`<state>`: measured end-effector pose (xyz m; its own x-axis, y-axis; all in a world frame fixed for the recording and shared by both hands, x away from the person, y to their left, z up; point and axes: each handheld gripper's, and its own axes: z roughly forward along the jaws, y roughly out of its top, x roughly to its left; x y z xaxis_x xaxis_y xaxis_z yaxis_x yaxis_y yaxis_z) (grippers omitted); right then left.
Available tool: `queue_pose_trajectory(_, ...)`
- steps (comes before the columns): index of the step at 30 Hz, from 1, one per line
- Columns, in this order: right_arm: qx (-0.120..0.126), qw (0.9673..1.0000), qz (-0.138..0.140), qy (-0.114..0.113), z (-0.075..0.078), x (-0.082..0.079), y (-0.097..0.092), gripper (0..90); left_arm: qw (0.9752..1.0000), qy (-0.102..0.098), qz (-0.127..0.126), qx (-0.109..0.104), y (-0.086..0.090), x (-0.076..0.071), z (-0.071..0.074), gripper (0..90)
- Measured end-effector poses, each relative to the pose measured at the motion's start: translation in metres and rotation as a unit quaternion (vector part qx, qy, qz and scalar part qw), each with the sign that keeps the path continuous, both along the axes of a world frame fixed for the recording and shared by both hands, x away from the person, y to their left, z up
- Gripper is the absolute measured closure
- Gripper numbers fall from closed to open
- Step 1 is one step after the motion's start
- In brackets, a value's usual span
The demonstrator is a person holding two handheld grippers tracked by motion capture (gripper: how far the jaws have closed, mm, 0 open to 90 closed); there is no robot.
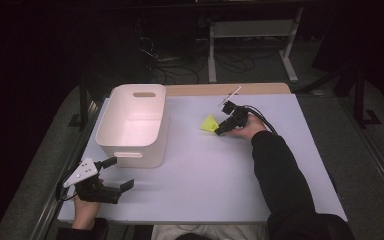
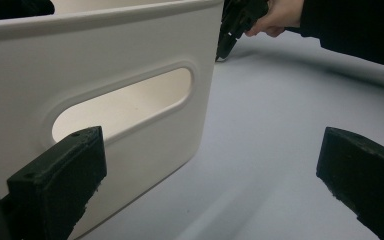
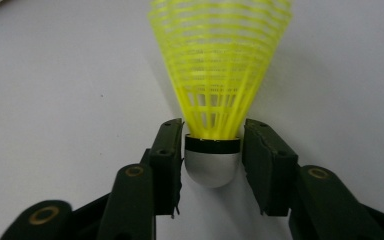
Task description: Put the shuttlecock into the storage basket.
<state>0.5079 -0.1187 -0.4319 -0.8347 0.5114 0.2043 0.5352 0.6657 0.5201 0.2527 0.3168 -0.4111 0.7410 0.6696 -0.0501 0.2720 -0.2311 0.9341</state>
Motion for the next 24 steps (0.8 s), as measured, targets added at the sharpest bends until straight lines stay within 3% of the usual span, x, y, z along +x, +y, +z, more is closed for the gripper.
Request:
queue_pose_trajectory(5,-0.003,0.9999,-0.002,0.012,-0.001,0.001,0.0,62.3,1.0,0.0,0.0,0.0,0.0,0.0,0.0,0.0)
queue_pose_trajectory(11,-0.004,1.0,-0.003,0.003,0.003,-0.001,0.0,62.9,1.0,0.0,0.0,0.0,0.0,0.0,0.0,0.0)
queue_pose_trajectory(24,0.009,0.9999,-0.006,-0.013,0.028,-0.011,-0.008,62.9,1.0,0.001,0.0,0.001,0.0,0.0,0.0,0.0)
